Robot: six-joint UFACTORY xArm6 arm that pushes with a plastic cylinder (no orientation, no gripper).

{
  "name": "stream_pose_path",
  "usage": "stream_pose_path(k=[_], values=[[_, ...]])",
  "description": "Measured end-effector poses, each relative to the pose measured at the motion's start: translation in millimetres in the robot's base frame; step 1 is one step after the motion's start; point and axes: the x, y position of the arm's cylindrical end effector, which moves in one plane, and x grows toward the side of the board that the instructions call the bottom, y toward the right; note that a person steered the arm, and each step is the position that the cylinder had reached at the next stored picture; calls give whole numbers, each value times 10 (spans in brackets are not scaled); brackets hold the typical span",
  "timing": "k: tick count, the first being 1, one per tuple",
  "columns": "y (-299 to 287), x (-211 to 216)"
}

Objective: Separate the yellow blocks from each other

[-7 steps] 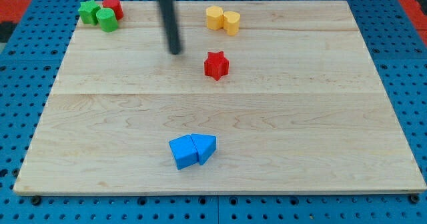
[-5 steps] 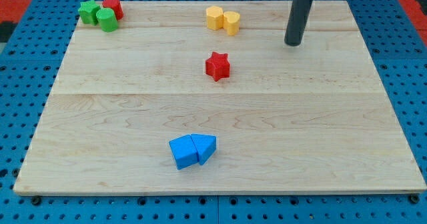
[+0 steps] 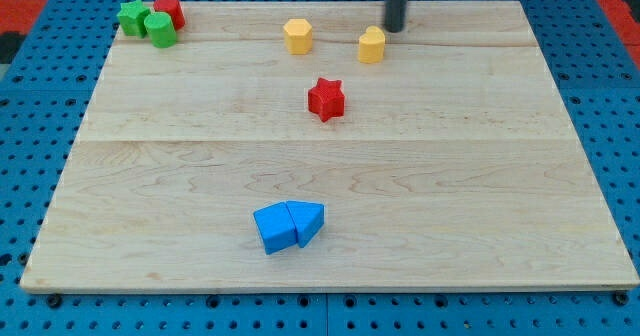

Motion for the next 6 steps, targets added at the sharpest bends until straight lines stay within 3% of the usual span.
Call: stream_pose_path(k=[1,2,4,6], values=[[47,140],[-694,5],[156,534],[-1275,-58]])
